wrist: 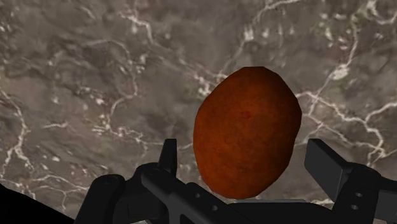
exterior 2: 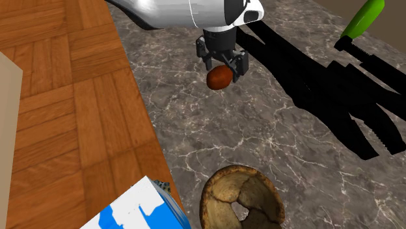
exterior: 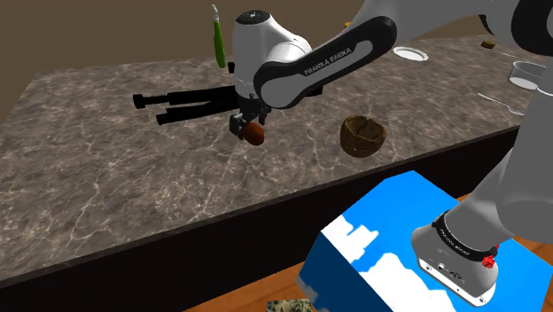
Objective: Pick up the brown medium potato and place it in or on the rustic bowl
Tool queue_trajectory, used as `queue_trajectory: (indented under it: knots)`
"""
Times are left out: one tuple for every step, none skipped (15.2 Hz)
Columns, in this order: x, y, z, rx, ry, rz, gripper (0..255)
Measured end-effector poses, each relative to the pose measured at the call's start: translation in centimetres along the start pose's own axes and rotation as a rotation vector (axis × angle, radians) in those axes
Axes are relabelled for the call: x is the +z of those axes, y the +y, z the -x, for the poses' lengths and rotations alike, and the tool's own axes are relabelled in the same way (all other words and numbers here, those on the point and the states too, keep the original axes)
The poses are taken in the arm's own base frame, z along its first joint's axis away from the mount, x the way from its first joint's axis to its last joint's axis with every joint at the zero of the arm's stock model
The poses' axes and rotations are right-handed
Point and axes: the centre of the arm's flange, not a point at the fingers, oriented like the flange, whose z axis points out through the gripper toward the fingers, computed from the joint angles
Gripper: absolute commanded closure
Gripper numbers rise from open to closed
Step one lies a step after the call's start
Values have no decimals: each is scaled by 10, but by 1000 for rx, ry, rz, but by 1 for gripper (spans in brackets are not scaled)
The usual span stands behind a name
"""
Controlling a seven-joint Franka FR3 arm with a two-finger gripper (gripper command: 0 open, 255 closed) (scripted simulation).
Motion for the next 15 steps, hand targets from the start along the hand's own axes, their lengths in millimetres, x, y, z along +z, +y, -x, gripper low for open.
queue_trajectory:
  knots:
    - [3, 0, 0, 0, 0, 0, 0]
    - [4, 0, 0, 0, 0, 0, 0]
    - [4, 0, 0, 0, 0, 0, 0]
    - [5, 0, 0, 0, 0, 0, 0]
    - [5, 0, 0, 0, 0, 0, 0]
    - [5, 0, 0, 0, 0, 0, 0]
    - [5, 0, 0, 0, 0, 0, 255]
    - [5, 0, 0, 0, 0, 0, 255]
    - [5, 0, 0, 0, 0, 0, 255]
    - [5, 0, 0, 0, 0, 0, 255]
    - [5, 0, 0, 0, 0, 0, 255]
    - [5, 0, 0, 0, 0, 0, 255]
    - [5, 0, 0, 0, 0, 0, 255]
    - [5, 0, 0, 0, 0, 0, 255]
    - [5, 0, 0, 0, 0, 0, 255]
